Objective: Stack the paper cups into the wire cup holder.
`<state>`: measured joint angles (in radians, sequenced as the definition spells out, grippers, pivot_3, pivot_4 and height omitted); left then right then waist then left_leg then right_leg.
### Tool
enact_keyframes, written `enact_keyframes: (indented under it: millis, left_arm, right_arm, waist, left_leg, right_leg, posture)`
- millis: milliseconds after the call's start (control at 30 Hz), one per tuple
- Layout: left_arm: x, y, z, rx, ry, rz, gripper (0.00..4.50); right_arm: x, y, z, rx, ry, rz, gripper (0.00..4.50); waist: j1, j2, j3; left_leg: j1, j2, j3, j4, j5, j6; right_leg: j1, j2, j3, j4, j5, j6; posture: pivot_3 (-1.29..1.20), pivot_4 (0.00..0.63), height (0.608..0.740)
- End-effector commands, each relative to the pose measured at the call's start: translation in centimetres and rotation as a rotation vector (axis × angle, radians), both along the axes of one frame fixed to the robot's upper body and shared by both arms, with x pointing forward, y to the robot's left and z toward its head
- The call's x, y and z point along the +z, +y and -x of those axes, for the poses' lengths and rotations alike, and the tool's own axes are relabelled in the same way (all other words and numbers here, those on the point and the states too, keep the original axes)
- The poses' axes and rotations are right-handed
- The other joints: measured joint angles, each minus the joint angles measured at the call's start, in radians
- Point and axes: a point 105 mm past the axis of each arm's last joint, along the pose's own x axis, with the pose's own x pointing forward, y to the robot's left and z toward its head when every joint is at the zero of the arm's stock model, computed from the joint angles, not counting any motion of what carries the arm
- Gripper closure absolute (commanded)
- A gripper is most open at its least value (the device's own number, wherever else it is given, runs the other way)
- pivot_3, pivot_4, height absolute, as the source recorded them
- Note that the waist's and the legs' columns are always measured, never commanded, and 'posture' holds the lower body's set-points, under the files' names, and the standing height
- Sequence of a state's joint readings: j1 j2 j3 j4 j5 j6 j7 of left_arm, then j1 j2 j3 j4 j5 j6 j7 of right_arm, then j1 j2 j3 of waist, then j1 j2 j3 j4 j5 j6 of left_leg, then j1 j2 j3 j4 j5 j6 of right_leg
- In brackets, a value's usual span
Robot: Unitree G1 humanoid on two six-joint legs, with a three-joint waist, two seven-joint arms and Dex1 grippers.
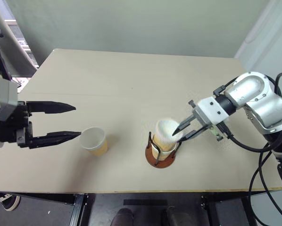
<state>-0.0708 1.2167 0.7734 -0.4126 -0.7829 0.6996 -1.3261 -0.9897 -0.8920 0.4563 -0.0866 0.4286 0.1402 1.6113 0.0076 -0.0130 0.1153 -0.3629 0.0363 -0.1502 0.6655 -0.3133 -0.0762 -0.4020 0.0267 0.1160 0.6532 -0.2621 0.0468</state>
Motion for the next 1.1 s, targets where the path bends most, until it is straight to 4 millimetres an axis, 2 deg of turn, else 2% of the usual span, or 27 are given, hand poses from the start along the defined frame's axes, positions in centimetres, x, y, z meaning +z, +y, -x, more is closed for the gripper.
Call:
enact_keyframes:
  millis: [33,133,233,300,400,567,633,800,1033,1100]
  left_arm:
    - [0.5,-0.2,0.1,-0.013,-0.034,-0.02,1.0]
    - [0.2,0.1,-0.1,-0.001,-0.02,-0.051,1.0]
    - [-1.1,0.4,-0.8,0.017,0.011,-0.128,1.0]
    - [-2.2,0.7,-1.3,0.028,0.038,-0.175,1.0]
    - [-4.6,1.3,-2.5,0.054,0.081,-0.264,1.0]
    - [-7.1,0.1,-3.6,0.003,0.112,-0.308,1.0]
    - [-8.0,-0.3,-3.9,-0.02,0.128,-0.323,1.0]
    - [-10.0,-0.4,-4.6,-0.034,0.172,-0.372,1.0]
    - [-11.5,-1.1,-5.6,-0.058,0.177,-0.392,1.0]
    - [-11.8,-1.5,-5.8,-0.072,0.179,-0.387,1.4]
  right_arm:
    - [0.9,0.2,0.5,0.023,-0.025,-0.016,2.17]
    - [1.5,0.2,0.5,0.01,-0.023,-0.04,1.12]
    - [3.0,-1.4,-0.2,-0.094,0.034,-0.127,0.03]
    - [3.4,-3.0,-0.4,-0.172,0.099,-0.192,0.03]
    - [3.0,-5.7,-0.3,-0.288,0.194,-0.26,0.03]
    - [2.8,-9.5,0.6,-0.468,0.291,-0.415,0.03]
    - [2.9,-10.4,1.4,-0.51,0.306,-0.45,0.03]
    - [3.9,-10.5,3.2,-0.538,0.301,-0.5,0.03]
    - [6.6,-8.7,5.1,-0.455,0.242,-0.525,0.03]
    - [7.0,-8.1,5.5,-0.432,0.232,-0.522,0.0]
  waist:
    - [0.0,0.0,0.0]
    - [0.0,0.0,0.0]
    - [0.003,0.0,0.0]
    - [0.008,-0.001,0.0]
    - [0.023,-0.002,-0.001]
    - [0.031,-0.002,-0.001]
    - [0.033,-0.002,-0.001]
    - [0.023,-0.002,-0.001]
    - [0.014,-0.002,0.0]
    - [0.014,-0.002,0.0]
  left_leg:
    - [0.0,0.0,0.0,0.0,0.0,0.0]
    - [0.0,0.0,0.0,0.0,0.0,0.0]
    - [0.0,0.0,0.0,0.0,0.0,0.0]
    - [0.0,0.0,-0.001,0.0,0.0,0.0]
    - [-0.001,0.0,-0.002,0.0,0.0,0.0]
    - [-0.002,-0.001,-0.002,-0.001,0.0,-0.001]
    - [-0.002,-0.001,-0.002,-0.001,0.0,-0.002]
    - [-0.001,-0.001,0.0,-0.002,0.0,-0.002]
    - [0.0,-0.001,0.0,-0.001,0.0,-0.001]
    - [0.0,-0.001,0.0,-0.001,0.0,-0.001]
  right_leg:
    - [0.0,0.0,0.0,0.0,0.0,0.0]
    - [0.0,0.0,0.0,0.0,0.0,0.0]
    - [0.0,0.0,0.0,0.0,0.0,0.0]
    - [0.0,0.0,0.0,-0.001,0.0,0.0]
    - [0.001,-0.001,0.0,-0.003,0.0,0.0]
    - [0.0,-0.002,-0.001,-0.003,0.0,0.0]
    - [-0.001,-0.002,-0.001,-0.003,0.0,0.0]
    - [-0.001,-0.002,-0.001,-0.003,0.0,-0.001]
    - [-0.001,-0.001,-0.002,-0.002,0.0,-0.001]
    - [-0.001,-0.001,-0.002,-0.002,0.0,-0.001]
  posture:
    - [0.0,0.15,0.74]
    - [0.0,0.15,0.74]
    - [0.0,0.15,0.74]
    - [0.0,0.15,0.74]
    - [0.0,0.15,0.74]
    - [0.0,0.15,0.74]
    - [0.0,0.15,0.74]
    - [0.0,0.15,0.74]
    - [0.0,0.15,0.74]
    - [0.0,0.15,0.74]
